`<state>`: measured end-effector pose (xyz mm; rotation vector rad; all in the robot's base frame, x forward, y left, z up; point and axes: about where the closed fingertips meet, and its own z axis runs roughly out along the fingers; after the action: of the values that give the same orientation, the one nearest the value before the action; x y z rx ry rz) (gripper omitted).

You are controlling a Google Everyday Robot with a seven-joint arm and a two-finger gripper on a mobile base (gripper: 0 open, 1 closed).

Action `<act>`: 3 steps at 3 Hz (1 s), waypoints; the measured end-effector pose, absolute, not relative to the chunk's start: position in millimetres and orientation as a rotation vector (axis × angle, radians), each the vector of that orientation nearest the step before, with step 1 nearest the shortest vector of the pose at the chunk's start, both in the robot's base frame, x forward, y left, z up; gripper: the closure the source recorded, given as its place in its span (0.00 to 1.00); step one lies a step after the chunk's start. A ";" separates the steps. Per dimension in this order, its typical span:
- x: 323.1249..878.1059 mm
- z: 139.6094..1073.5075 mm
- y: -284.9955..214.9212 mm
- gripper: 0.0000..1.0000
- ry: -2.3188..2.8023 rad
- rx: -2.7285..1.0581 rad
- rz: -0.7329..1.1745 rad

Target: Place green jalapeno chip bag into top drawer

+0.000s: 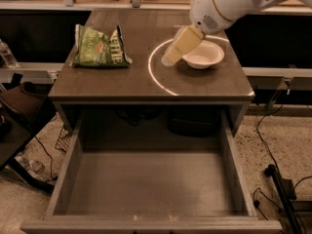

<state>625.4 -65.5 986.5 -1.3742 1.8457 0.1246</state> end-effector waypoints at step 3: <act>750.6 971.2 77.3 0.00 1.677 -1.482 0.274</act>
Offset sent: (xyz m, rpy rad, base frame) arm 0.1464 0.1438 0.0051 0.0517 -0.0481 0.1709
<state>750.6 77.3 971.2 -1.4821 1.6768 0.2744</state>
